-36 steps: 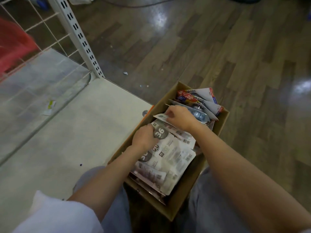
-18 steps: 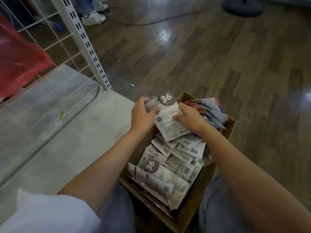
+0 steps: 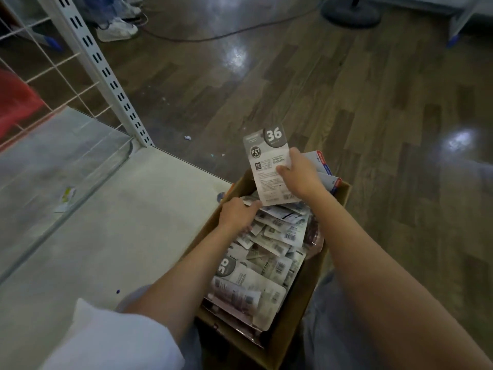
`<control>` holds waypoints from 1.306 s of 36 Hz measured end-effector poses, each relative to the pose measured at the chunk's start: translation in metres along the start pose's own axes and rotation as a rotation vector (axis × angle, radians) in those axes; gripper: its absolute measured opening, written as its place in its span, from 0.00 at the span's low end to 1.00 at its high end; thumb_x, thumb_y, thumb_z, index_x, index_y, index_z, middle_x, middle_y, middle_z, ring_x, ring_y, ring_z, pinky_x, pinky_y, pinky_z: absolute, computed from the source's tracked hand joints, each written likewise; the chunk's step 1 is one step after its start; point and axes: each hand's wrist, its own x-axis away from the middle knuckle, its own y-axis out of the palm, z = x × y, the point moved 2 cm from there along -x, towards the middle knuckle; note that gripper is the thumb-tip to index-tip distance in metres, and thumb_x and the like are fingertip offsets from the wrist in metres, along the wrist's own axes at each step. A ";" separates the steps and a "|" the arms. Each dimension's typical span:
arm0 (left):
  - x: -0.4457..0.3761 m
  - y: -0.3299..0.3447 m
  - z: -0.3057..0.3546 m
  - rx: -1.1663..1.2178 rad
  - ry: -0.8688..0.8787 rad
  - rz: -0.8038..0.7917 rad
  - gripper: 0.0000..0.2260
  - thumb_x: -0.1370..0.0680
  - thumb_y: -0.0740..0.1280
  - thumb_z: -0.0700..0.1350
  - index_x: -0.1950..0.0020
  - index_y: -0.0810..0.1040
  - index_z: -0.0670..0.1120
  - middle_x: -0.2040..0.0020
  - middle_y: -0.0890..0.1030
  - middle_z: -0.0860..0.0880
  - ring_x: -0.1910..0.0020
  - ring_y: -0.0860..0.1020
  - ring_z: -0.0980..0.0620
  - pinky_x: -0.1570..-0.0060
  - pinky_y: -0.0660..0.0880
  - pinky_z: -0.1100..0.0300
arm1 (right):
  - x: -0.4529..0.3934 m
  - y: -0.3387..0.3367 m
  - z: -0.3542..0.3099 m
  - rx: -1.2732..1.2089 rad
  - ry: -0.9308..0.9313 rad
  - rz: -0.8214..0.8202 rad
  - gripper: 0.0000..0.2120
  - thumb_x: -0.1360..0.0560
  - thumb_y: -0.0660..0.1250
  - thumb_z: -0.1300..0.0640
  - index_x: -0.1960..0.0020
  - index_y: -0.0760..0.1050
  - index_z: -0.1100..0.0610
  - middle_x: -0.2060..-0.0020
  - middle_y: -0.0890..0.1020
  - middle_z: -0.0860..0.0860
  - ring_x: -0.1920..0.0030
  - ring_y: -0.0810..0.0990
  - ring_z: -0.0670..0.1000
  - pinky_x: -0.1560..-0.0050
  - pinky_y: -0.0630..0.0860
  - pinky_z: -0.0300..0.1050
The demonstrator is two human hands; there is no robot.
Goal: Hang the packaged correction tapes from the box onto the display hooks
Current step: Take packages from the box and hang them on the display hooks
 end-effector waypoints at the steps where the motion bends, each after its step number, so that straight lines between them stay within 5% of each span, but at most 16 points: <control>1: 0.000 0.004 0.000 0.041 -0.025 0.002 0.20 0.21 0.63 0.54 0.63 0.76 0.40 0.69 0.79 0.44 0.74 0.76 0.49 0.69 0.76 0.59 | 0.000 -0.001 0.000 -0.002 0.000 0.008 0.06 0.19 0.59 0.57 0.45 0.63 0.56 0.46 0.76 0.53 0.51 0.74 0.51 0.61 0.70 0.44; 6: -0.001 0.013 0.002 0.165 -0.034 0.080 0.10 0.22 0.65 0.47 0.57 0.77 0.42 0.61 0.81 0.42 0.62 0.80 0.43 0.54 0.81 0.49 | 0.001 -0.004 -0.002 -0.067 -0.004 0.078 0.10 0.19 0.60 0.58 0.40 0.64 0.57 0.52 0.73 0.48 0.54 0.73 0.48 0.69 0.67 0.37; 9: 0.007 0.003 0.009 0.271 0.040 0.154 0.08 0.22 0.63 0.42 0.62 0.73 0.46 0.60 0.81 0.44 0.58 0.81 0.42 0.56 0.80 0.49 | 0.000 -0.008 -0.001 -0.110 -0.001 0.119 0.12 0.19 0.58 0.59 0.37 0.63 0.57 0.51 0.73 0.49 0.53 0.73 0.50 0.63 0.73 0.44; 12: 0.012 -0.020 0.010 0.298 0.135 0.245 0.03 0.22 0.61 0.41 0.54 0.72 0.43 0.56 0.77 0.47 0.54 0.78 0.44 0.56 0.74 0.52 | -0.003 -0.012 0.000 -0.171 0.030 0.155 0.13 0.20 0.58 0.59 0.36 0.64 0.56 0.49 0.75 0.50 0.52 0.74 0.52 0.54 0.77 0.54; 16: 0.010 -0.056 -0.006 0.446 0.140 0.295 0.04 0.22 0.61 0.41 0.56 0.70 0.47 0.50 0.80 0.45 0.49 0.79 0.45 0.48 0.78 0.43 | -0.008 -0.006 0.001 -0.328 0.086 0.140 0.12 0.20 0.60 0.59 0.38 0.67 0.56 0.44 0.78 0.52 0.46 0.78 0.54 0.56 0.76 0.50; 22: 0.008 -0.094 -0.031 0.637 0.048 0.324 0.04 0.18 0.57 0.41 0.52 0.68 0.45 0.45 0.79 0.45 0.50 0.80 0.47 0.61 0.79 0.54 | -0.009 0.014 -0.013 -0.483 0.099 0.004 0.10 0.23 0.65 0.60 0.44 0.68 0.55 0.45 0.80 0.53 0.47 0.79 0.54 0.45 0.77 0.54; 34: 0.012 -0.096 -0.036 0.625 0.019 0.341 0.06 0.17 0.56 0.42 0.44 0.72 0.46 0.48 0.80 0.47 0.52 0.80 0.48 0.51 0.78 0.50 | 0.003 0.035 -0.028 -0.515 0.057 -0.217 0.13 0.24 0.67 0.60 0.40 0.72 0.59 0.46 0.81 0.53 0.48 0.82 0.53 0.46 0.78 0.52; 42: 0.024 -0.087 -0.015 0.753 0.106 0.244 0.08 0.17 0.56 0.43 0.43 0.73 0.48 0.51 0.81 0.50 0.55 0.81 0.52 0.61 0.78 0.56 | 0.004 0.051 -0.034 -0.674 0.113 -0.316 0.14 0.22 0.66 0.61 0.38 0.71 0.60 0.46 0.82 0.54 0.48 0.83 0.54 0.44 0.79 0.54; 47: 0.037 -0.083 -0.006 0.919 0.048 0.196 0.08 0.18 0.58 0.42 0.43 0.75 0.46 0.56 0.82 0.50 0.65 0.82 0.57 0.71 0.77 0.64 | 0.019 0.067 -0.042 -0.711 0.199 -0.385 0.12 0.22 0.65 0.61 0.41 0.69 0.59 0.53 0.82 0.49 0.54 0.82 0.49 0.53 0.80 0.47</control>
